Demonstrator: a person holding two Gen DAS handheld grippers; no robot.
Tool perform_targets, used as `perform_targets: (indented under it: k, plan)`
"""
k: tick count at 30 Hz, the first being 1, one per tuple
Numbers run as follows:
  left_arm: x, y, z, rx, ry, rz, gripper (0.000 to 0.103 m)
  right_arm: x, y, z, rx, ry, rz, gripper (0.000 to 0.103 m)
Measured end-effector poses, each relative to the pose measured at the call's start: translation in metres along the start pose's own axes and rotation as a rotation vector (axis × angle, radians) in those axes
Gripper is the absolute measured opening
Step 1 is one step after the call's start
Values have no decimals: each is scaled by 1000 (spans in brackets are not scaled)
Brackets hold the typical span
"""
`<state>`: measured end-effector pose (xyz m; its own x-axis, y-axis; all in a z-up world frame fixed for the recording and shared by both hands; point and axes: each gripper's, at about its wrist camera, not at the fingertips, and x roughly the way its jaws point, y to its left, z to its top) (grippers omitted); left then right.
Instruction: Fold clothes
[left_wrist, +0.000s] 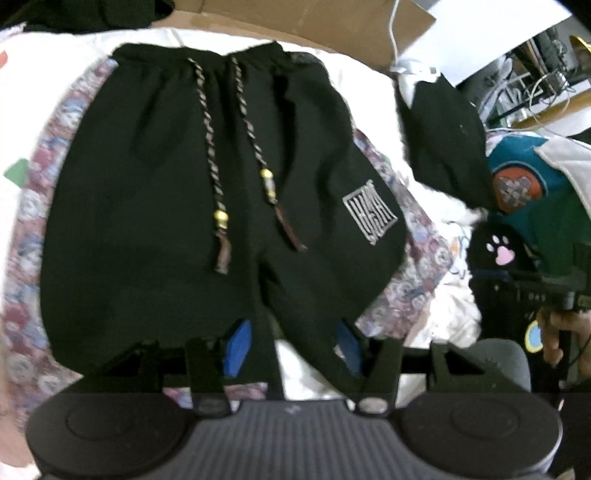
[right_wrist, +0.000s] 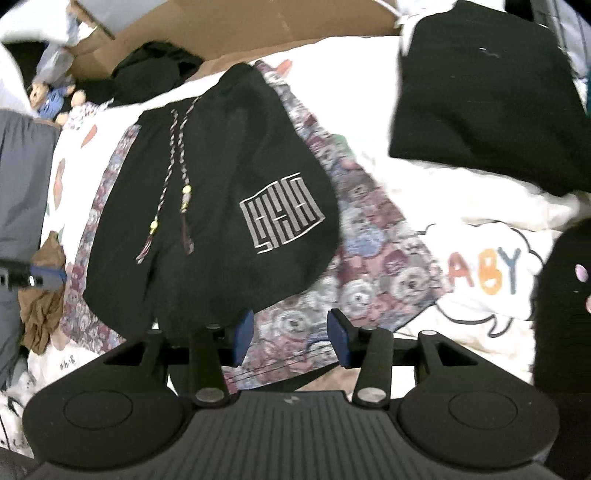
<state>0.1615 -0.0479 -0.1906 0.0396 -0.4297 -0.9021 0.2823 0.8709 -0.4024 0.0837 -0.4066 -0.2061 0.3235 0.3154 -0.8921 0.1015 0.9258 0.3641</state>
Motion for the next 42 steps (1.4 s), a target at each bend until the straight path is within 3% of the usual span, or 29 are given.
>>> perform_targets:
  k: [9, 20, 23, 29, 35, 42]
  plan:
    - [50, -11, -31, -124, 7, -80, 56, -11, -47, 1, 38, -26, -59, 49]
    - [86, -35, -60, -162, 31, -116, 54, 3, -81, 8, 91, -32, -96, 51]
    - [102, -34, -67, -179, 68, -80, 54, 10, -88, 8, 114, -30, -83, 51]
    - [121, -39, -74, -187, 97, -84, 54, 20, -98, 9, 129, -18, -83, 51]
    - [132, -41, -77, -208, 84, -57, 50, 27, -103, 11, 134, -11, -89, 51]
    - [154, -42, -90, -172, 130, 39, 50, 41, -104, 16, 140, -8, -94, 51]
